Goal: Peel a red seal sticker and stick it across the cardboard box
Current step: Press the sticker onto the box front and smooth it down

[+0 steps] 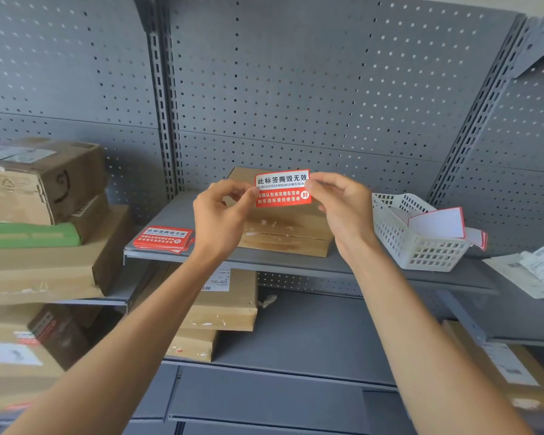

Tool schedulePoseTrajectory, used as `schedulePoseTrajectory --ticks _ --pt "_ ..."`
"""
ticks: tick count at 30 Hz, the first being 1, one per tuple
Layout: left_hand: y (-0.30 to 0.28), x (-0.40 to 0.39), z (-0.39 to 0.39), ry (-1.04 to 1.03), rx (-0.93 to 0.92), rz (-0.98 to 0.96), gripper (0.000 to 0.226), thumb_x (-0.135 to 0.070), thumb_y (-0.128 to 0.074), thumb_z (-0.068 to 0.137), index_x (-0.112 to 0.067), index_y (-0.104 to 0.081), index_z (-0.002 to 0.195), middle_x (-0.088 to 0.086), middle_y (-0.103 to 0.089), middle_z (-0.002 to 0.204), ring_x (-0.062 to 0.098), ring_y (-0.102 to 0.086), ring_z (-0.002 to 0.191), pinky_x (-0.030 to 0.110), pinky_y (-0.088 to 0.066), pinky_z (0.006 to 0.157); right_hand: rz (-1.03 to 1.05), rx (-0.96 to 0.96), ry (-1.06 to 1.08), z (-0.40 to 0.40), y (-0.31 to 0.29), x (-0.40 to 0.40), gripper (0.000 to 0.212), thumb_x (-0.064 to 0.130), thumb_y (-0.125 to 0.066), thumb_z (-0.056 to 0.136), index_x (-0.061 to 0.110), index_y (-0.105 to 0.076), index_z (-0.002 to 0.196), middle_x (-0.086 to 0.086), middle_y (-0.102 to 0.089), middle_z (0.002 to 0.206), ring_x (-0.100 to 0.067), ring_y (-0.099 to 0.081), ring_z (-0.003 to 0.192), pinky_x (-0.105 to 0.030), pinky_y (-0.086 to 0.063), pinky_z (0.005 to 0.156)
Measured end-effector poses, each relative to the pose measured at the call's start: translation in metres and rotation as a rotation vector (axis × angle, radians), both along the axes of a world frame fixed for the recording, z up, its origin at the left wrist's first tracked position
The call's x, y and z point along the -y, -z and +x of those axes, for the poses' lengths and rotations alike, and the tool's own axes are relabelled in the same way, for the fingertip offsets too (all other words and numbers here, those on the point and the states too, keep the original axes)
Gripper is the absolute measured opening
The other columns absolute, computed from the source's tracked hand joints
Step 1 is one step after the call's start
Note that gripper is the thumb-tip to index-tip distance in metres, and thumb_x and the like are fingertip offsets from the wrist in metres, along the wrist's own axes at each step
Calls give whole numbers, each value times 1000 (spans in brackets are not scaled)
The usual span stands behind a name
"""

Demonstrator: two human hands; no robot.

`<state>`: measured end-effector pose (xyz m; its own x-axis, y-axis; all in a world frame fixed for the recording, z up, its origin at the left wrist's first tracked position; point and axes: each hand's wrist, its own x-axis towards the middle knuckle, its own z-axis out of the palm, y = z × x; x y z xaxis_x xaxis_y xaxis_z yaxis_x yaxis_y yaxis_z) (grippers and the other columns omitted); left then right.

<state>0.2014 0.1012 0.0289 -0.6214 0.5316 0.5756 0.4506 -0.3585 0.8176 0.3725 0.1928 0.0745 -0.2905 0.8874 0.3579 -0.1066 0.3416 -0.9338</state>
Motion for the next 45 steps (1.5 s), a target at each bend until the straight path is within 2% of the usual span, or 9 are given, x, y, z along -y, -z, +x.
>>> schedulePoseTrajectory --ticks 6,10,14,18,20,24,30,38,45 --pt "23 13 -6 13 10 -48 8 -28 -75 92 -26 -79 85 -11 -77 89 15 -65 93 35 -51 81 -51 11 -30 -2 25 7 13 12 -77 88 15 -77 101 4 -79 96 8 -70 78 -7 -49 65" --pt "36 13 -12 -2 -10 -85 7 -28 -75 92 -27 -80 87 -11 -77 90 13 -64 95 31 -52 79 -54 49 -12 -5 38 9 6 11 -77 87 16 -78 91 5 -77 84 5 -68 71 -8 -47 63" --pt "46 13 -13 -26 -80 -123 6 -26 -76 91 -27 -80 86 -8 -77 90 9 -65 93 29 -53 80 -48 39 -11 -7 47 13 11 6 -77 85 17 -78 82 5 -75 77 -2 -67 70 -14 -51 70" --pt "53 13 -12 -48 -70 -139 5 -27 -76 91 -25 -80 89 -8 -77 90 7 -66 91 32 -56 80 46 62 70 -8 57 15 16 7 -77 82 22 -78 77 -1 -75 90 -8 -69 83 -18 -53 77" --pt "56 14 -12 -51 -89 -150 4 -26 -77 91 -27 -80 88 -8 -76 89 7 -64 88 31 -55 78 116 120 118 -6 63 14 17 7 -77 80 23 -78 75 -6 -72 97 -8 -68 84 -16 -50 78" --pt "60 14 -10 -64 -175 -179 6 -23 -77 90 -21 -82 90 -5 -75 85 9 -60 81 28 -51 74 190 176 184 -1 78 18 15 4 -74 80 19 -78 76 -3 -70 90 -3 -64 72 -14 -47 72" --pt "67 12 -8 -133 -297 -224 11 -27 -76 92 -21 -83 97 -8 -77 88 11 -68 81 38 -58 75 281 260 270 -2 94 14 15 7 -72 82 20 -76 77 2 -69 82 -11 -62 72 -29 -51 71" --pt "70 8 -5 -163 -256 -256 21 -35 -71 95 -19 -82 104 -4 -80 88 9 -72 73 38 -63 72 321 263 304 -10 101 9 9 9 -72 83 17 -76 80 2 -68 81 -13 -64 73 -39 -55 72" --pt "66 4 -4 -190 -236 -305 22 -40 -68 93 -24 -82 94 -6 -77 74 15 -71 67 39 -61 71 370 277 323 -11 102 8 8 10 -72 84 16 -74 80 5 -66 79 -12 -63 73 -34 -53 71"
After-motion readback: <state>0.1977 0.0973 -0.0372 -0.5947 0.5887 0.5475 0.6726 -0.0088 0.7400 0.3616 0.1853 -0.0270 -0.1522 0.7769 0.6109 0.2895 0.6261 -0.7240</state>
